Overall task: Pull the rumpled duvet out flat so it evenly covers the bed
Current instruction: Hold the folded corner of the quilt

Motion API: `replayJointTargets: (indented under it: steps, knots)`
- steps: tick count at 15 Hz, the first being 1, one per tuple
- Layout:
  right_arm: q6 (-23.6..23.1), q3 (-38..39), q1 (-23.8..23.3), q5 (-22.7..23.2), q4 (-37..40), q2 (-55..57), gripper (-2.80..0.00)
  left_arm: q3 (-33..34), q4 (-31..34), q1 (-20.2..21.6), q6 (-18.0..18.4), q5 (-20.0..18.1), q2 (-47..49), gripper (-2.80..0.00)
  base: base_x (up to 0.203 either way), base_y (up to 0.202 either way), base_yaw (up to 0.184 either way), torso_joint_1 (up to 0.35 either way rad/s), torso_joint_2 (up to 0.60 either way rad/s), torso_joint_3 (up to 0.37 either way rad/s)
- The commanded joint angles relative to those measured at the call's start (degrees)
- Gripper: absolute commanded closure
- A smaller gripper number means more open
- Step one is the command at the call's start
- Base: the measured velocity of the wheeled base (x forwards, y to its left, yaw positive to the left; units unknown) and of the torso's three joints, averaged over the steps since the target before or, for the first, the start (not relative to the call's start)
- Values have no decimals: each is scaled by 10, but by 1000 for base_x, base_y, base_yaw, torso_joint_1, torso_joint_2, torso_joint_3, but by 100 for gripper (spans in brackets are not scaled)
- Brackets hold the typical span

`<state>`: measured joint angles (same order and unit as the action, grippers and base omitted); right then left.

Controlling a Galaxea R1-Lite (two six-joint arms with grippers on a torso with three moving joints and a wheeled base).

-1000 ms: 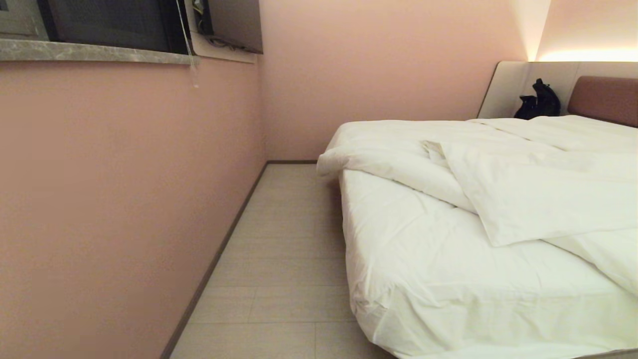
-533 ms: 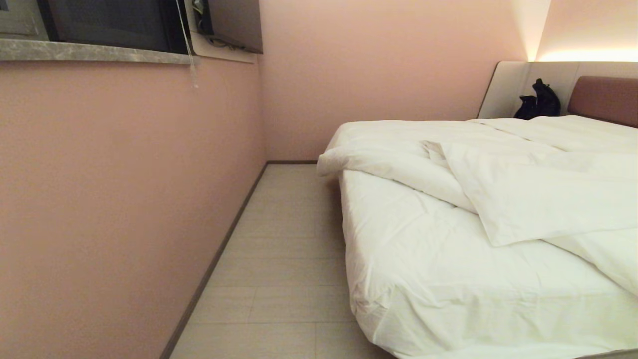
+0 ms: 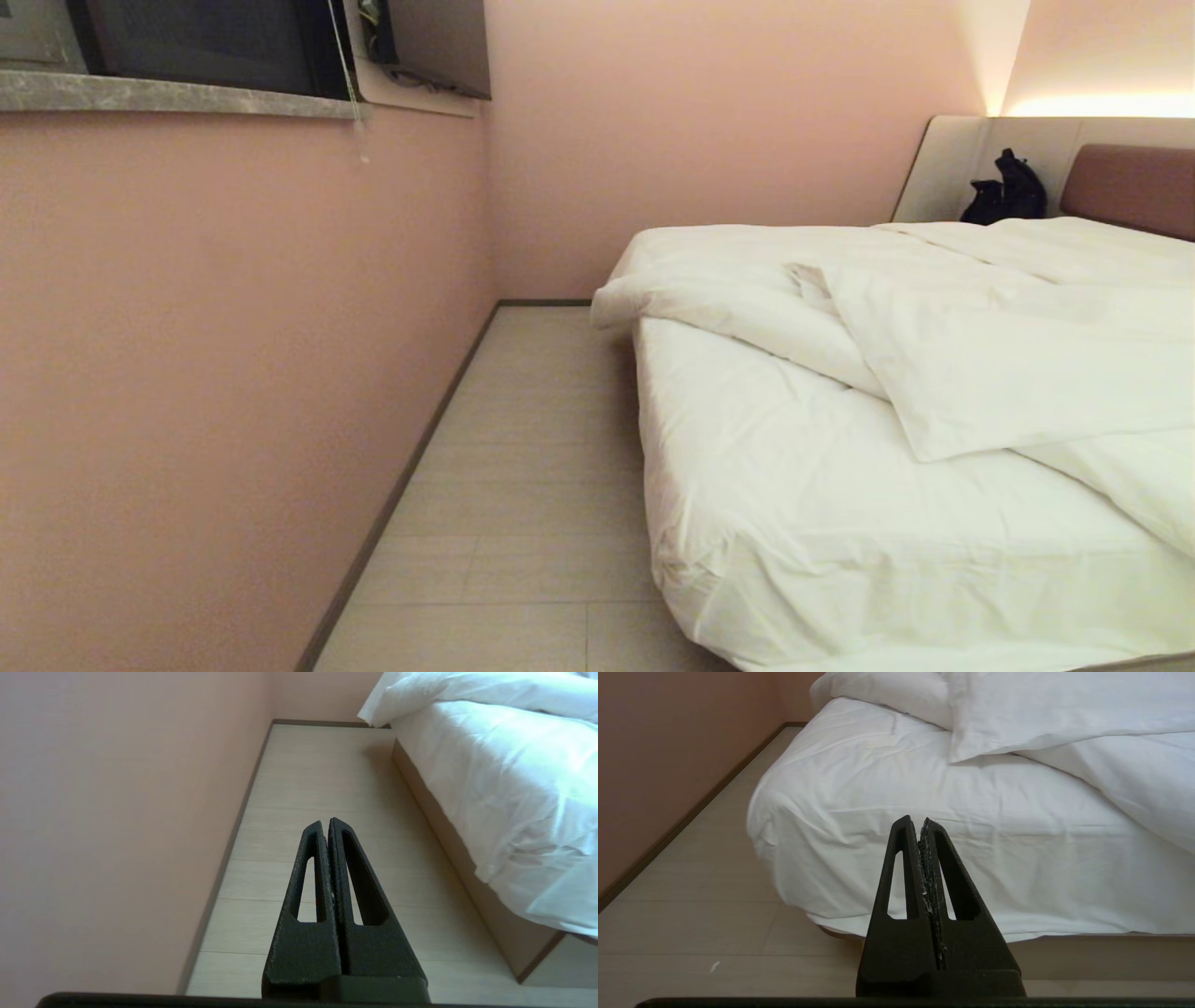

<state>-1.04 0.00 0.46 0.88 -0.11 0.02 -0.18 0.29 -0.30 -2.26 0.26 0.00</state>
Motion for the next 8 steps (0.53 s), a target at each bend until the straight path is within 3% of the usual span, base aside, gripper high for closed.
replayJointTargets:
  steps: [1, 8]
  knots:
    - [0, 0, 1, 0, 0, 1, 0, 1, 0, 0, 0, 0, 1, 0, 1, -133, 3, 5, 2, 0]
    - [0, 0, 1, 0, 0, 1, 0, 1, 0, 0, -1, 0, 1, 0, 0, -192, 0, 2, 3, 2]
